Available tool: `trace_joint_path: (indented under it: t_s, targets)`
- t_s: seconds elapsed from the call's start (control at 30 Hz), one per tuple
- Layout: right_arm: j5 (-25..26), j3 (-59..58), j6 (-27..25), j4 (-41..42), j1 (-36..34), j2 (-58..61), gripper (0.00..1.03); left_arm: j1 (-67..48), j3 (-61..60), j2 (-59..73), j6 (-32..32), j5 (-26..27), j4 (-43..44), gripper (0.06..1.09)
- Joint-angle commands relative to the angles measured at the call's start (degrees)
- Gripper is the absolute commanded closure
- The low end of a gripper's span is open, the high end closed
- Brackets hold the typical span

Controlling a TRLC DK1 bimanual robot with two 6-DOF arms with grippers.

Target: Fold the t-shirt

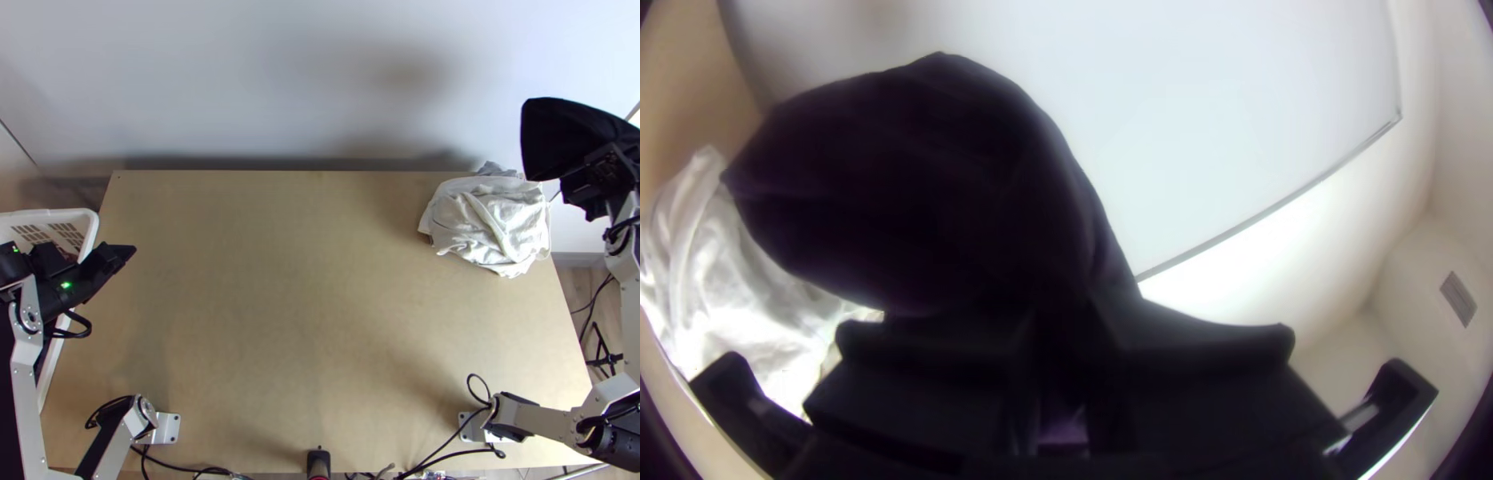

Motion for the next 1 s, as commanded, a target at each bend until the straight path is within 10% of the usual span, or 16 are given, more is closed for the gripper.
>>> trace_joint_path:
  t_s: [0.0,0.67,0.97]
  targets:
    - [-1.94,-0.68,-0.57,-0.22,-2.17,-0.87,0.99,0.07,-0.58,0.4,0.06,-0.03,0.46,0.11]
    - [4.92,-41.9,-1.72,20.52,12.07,-7.2,0.99,4.03,0.21,0.93,1.99,1.72,0.19,0.11]
    - [9.58,-39.53,2.42,24.82,16.55,4.93,0.99,4.55,-0.67,0.93,2.6,1.72,-0.42,0.11]
